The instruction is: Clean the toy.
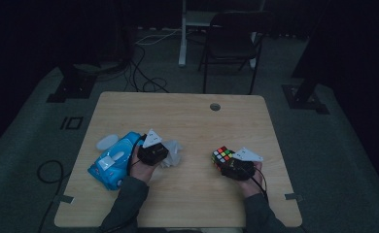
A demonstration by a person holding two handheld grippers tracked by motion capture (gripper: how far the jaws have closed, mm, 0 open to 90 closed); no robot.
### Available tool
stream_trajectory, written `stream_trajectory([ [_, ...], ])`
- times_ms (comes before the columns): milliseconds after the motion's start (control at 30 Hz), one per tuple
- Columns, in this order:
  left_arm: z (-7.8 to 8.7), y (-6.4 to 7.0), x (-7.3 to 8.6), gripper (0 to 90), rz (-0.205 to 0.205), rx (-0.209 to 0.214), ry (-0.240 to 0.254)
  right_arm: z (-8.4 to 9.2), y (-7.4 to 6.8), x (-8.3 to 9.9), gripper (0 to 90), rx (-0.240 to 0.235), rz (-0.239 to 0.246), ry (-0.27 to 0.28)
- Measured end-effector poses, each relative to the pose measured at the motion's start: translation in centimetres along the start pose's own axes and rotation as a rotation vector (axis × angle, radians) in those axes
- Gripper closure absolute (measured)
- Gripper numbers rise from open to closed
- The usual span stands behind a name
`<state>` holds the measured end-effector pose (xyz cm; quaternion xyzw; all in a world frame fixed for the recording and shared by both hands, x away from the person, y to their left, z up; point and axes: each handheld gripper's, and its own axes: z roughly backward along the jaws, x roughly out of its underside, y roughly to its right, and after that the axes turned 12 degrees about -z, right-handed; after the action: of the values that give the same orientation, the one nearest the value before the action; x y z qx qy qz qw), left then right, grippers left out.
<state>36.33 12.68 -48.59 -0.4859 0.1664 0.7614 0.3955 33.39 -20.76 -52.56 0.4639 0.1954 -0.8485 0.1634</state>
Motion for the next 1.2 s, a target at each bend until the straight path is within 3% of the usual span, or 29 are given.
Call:
stream_trajectory([
  [733, -1.0, 0.1, 2.6, 80.8, 0.043, 0.011, -0.063, -0.9, 0.4, 0.7, 34.0, 0.017, 0.008, -0.013],
  [1067, -1.2, 0.2, 3.0, 73.6, 0.054, 0.024, -0.075, -0.9, 0.7, 1.0, 33.7, 0.005, 0.007, -0.012],
  [1200, -1.3, 0.3, 3.1, 65.9, 0.062, 0.033, -0.078, -1.1, 0.6, 1.0, 24.1, -0.012, 0.008, -0.030],
])
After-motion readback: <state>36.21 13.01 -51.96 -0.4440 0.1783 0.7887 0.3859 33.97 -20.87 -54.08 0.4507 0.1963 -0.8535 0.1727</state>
